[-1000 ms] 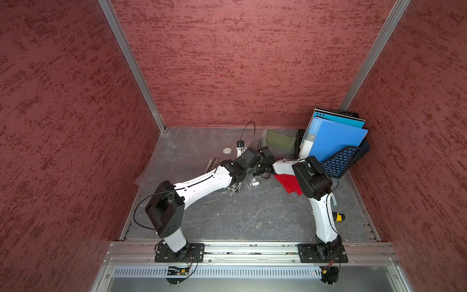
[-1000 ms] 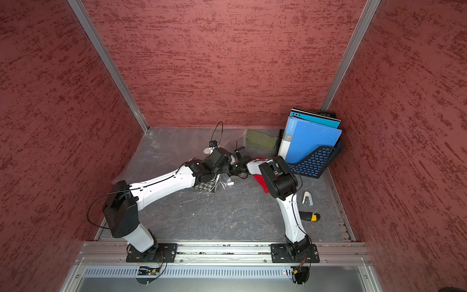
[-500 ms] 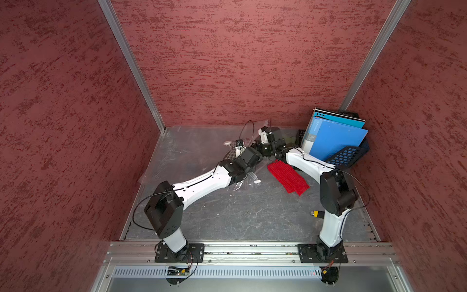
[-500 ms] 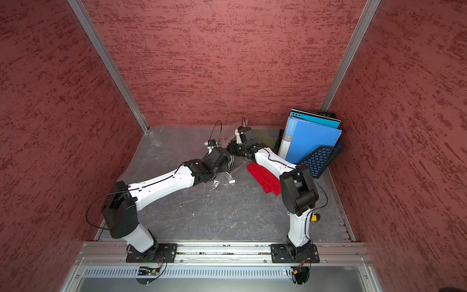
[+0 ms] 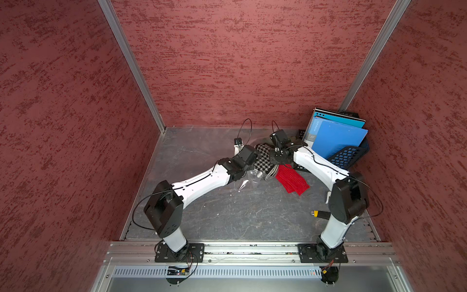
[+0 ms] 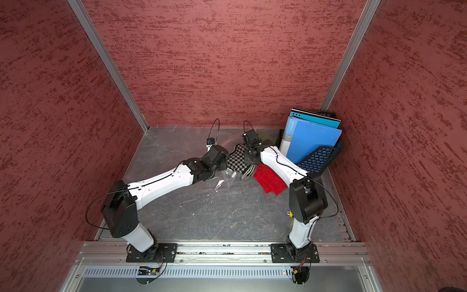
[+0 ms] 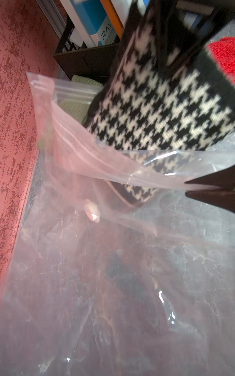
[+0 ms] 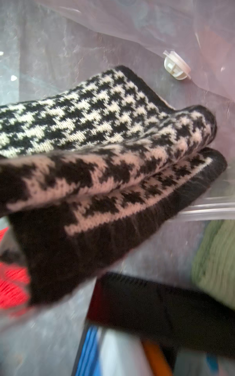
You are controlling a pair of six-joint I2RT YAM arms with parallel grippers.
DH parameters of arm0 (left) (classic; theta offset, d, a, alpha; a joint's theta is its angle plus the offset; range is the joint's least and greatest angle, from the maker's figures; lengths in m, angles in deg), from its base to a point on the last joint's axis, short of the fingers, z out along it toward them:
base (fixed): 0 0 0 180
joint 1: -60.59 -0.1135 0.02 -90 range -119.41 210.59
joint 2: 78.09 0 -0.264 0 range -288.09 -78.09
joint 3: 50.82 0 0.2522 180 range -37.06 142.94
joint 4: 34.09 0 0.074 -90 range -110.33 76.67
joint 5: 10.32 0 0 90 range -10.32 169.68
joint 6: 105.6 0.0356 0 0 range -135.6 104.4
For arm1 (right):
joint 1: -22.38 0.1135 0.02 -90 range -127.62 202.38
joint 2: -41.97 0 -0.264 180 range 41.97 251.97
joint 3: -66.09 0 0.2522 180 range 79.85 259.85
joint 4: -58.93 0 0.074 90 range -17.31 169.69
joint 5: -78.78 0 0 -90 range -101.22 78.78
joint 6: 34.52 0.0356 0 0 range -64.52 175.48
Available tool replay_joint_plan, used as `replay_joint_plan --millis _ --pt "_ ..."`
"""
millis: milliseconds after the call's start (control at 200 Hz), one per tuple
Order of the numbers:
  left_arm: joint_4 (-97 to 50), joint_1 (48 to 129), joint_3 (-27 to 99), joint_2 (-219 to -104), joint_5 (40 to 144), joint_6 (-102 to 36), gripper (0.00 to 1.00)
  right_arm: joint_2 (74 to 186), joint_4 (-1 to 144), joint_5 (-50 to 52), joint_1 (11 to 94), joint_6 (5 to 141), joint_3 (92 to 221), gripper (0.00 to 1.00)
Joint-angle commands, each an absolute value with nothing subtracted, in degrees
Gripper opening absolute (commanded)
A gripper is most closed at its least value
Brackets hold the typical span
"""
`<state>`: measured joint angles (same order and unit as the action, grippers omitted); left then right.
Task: Take the scarf out of the vacuum bag
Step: Take out the scarf from the vacuum bag.
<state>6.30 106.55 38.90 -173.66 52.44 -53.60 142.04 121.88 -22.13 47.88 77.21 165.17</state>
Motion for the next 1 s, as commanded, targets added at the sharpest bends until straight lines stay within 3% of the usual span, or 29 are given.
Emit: replay_joint_plan --millis 0,235,336,626,781,997 --pt "4.0 106.0 39.9 -174.1 51.4 -52.2 0.00 135.9 128.4 -27.5 46.8 76.1 163.9 0.00" --pt "1.1 106.5 41.6 -180.1 53.7 -52.9 0.00 127.5 107.9 -1.2 44.2 79.2 157.2 0.00" --pt "0.5 106.6 42.5 -182.9 55.0 -54.0 0.00 127.7 101.6 3.8 44.2 81.7 158.1 0.00" --pt "-0.1 106.9 43.3 -186.0 56.0 -54.6 0.00 135.8 107.3 -7.4 43.9 78.9 169.9 0.00" --pt "0.9 105.6 45.8 -188.7 54.2 -54.2 0.00 132.4 118.1 -11.1 43.9 75.8 177.7 0.00" --pt "3.4 101.7 58.3 -199.0 52.5 -52.7 0.00 124.3 133.2 -8.6 43.9 74.3 182.5 0.00"
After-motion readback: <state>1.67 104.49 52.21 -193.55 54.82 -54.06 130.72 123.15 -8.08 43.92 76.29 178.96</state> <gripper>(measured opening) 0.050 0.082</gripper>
